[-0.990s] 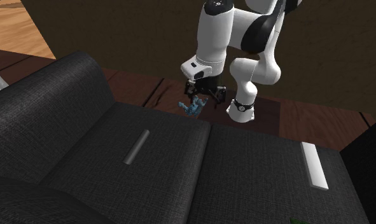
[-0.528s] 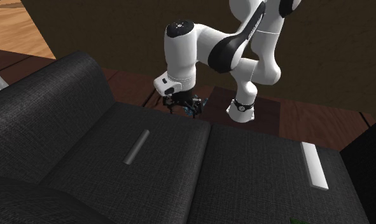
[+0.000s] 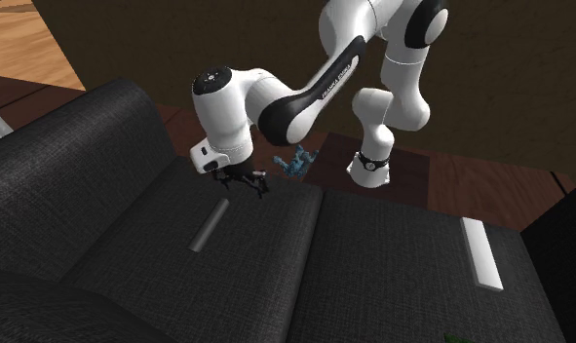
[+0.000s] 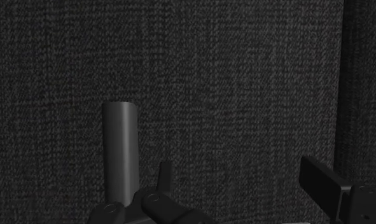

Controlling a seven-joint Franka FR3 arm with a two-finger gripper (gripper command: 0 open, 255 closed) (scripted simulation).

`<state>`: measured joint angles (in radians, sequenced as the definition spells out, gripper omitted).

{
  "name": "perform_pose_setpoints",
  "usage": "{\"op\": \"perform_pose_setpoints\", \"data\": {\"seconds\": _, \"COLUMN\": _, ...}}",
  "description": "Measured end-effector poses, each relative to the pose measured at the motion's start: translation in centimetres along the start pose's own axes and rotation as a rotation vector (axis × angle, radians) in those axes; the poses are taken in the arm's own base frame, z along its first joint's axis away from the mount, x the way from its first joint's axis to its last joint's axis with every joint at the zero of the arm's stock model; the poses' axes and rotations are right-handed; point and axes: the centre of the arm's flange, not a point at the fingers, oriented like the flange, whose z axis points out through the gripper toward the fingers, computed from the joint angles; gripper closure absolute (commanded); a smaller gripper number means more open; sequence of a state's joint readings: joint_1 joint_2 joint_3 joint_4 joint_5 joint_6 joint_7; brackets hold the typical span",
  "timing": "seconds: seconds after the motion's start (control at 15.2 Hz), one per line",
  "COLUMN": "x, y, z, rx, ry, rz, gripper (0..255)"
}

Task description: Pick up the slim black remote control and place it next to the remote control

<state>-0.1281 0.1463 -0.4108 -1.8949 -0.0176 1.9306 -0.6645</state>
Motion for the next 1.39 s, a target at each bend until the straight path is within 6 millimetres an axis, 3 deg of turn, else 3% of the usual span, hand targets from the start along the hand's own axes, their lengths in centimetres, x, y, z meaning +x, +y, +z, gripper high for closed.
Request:
{"op": "perform_pose_setpoints", "data": {"seconds": 0.66, "x": 5.9, "y": 10.8, "z": 5.9, "rx": 0.034, "ry": -0.039, "rz": 0.007, "gripper": 0}}
{"op": "perform_pose_setpoints", "data": {"seconds": 1.12, "x": 6.5, "y": 11.8, "z": 9.9, "rx": 0.039, "ry": -0.042, "rz": 0.006, "gripper": 0}}
{"op": "perform_pose_setpoints", "data": {"seconds": 1.39, "x": 6.5, "y": 11.7, "z": 10.7, "rx": 0.039, "ry": -0.042, "rz": 0.006, "gripper": 0}}
